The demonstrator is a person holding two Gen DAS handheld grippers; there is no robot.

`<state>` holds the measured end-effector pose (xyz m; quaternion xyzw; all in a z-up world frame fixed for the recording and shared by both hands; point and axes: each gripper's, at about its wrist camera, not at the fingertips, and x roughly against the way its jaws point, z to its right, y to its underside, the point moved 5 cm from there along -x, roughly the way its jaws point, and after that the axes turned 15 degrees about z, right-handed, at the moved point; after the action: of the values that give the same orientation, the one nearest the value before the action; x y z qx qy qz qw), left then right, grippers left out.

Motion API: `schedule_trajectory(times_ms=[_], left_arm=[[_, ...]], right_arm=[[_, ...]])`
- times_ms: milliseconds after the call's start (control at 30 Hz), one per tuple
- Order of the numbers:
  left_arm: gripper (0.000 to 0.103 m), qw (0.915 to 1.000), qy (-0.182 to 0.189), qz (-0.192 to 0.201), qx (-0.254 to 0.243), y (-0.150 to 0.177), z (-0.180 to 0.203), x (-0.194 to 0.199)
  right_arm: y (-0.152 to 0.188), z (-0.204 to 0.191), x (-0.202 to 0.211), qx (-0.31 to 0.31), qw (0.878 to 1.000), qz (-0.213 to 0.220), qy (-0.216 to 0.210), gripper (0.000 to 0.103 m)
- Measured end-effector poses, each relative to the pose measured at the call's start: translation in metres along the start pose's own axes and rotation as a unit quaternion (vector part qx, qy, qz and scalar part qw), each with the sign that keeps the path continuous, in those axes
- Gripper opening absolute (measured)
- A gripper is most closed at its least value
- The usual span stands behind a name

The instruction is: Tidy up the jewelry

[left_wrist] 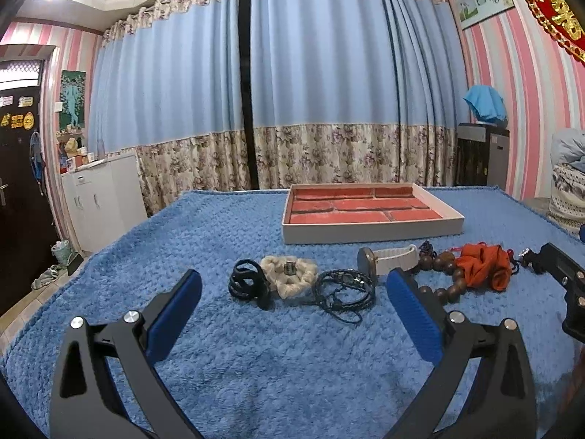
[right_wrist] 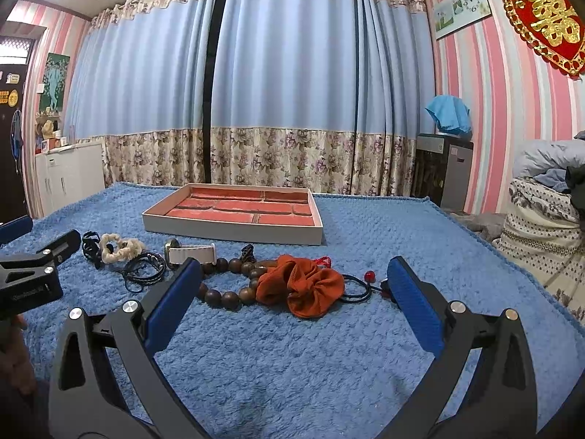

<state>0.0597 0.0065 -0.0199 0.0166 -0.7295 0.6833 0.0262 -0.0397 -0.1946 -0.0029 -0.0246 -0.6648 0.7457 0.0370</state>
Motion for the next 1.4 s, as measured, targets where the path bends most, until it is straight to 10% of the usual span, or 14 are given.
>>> schedule_trajectory(times_ms=[367,1100,1400], left_arm=[[0.099,1.0,0.006,-0.002,0.005,-0.001,-0.001,0.002],[0.099,0.9952,0.059,-0.078,-0.003,-0.007,0.048,-0.075],[0.099,0.9932,0.02,-0.113,0.019,0.012,0.022,-0.089]], right_arm=[[0.001,0.008,-0.002,-0.018,1.0,-0.004,0.004,0.099],[0.029,0.021,-0.108,-0.036,0.986,-0.147,-0.067,0.098],[0.059,0.01,-0.138,-0.041,0.964,-0.236,-0.111,0.055]])
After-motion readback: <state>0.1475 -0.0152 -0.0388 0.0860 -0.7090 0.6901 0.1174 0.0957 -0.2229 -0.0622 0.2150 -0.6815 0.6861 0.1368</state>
